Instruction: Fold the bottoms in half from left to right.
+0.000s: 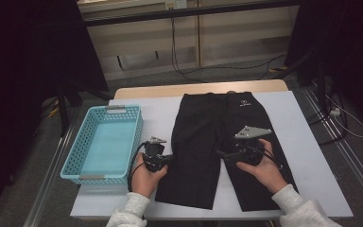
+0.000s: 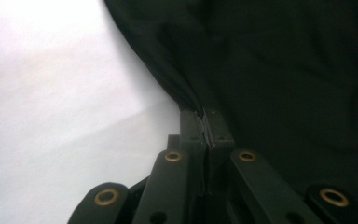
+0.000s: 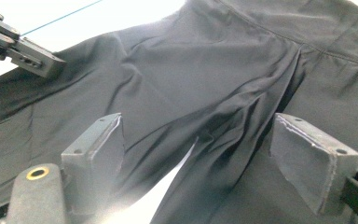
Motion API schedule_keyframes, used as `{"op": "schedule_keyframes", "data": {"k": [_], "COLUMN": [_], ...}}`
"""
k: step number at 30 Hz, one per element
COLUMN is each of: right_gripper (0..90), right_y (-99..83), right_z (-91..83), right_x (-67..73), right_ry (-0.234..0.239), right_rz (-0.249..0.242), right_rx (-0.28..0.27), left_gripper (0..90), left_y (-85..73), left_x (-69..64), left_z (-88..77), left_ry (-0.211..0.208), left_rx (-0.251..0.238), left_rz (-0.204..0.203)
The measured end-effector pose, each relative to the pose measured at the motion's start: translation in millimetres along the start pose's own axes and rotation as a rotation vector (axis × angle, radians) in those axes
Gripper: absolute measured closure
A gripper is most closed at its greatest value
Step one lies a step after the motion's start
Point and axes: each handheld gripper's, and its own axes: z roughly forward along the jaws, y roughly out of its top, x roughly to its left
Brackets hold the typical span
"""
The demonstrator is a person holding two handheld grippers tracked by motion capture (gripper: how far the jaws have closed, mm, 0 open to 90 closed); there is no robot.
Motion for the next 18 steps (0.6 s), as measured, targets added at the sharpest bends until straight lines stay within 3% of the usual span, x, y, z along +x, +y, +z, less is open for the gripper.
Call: {"op": "schedule_keyframes", "data": {"k": [3, 8, 18], "right_gripper": [17.8, 16.9, 15.0], "right_y": [0.5, 3.8, 12.9], "right_z": [1.0, 4.9, 14.8], "right_x": [0.0, -0.4, 2.5], "right_ry": [0.000, -0.006, -0.011], "right_rz": [0.007, 0.013, 0.009], "right_rx": [-0.005, -0.010, -0.016], "left_gripper": [88.6, 88.7, 88.9], "left_y": [2.3, 5.0, 6.5], "left_x": [-4.5, -13.2, -20.9], "left_z": [-1.9, -1.5, 2.7], "left_ry": [-0.040, -0.070, -0.098], "left_rx": [-0.017, -0.034, -0.035], "left_rz": [-0.010, 0.001, 0.011]}}
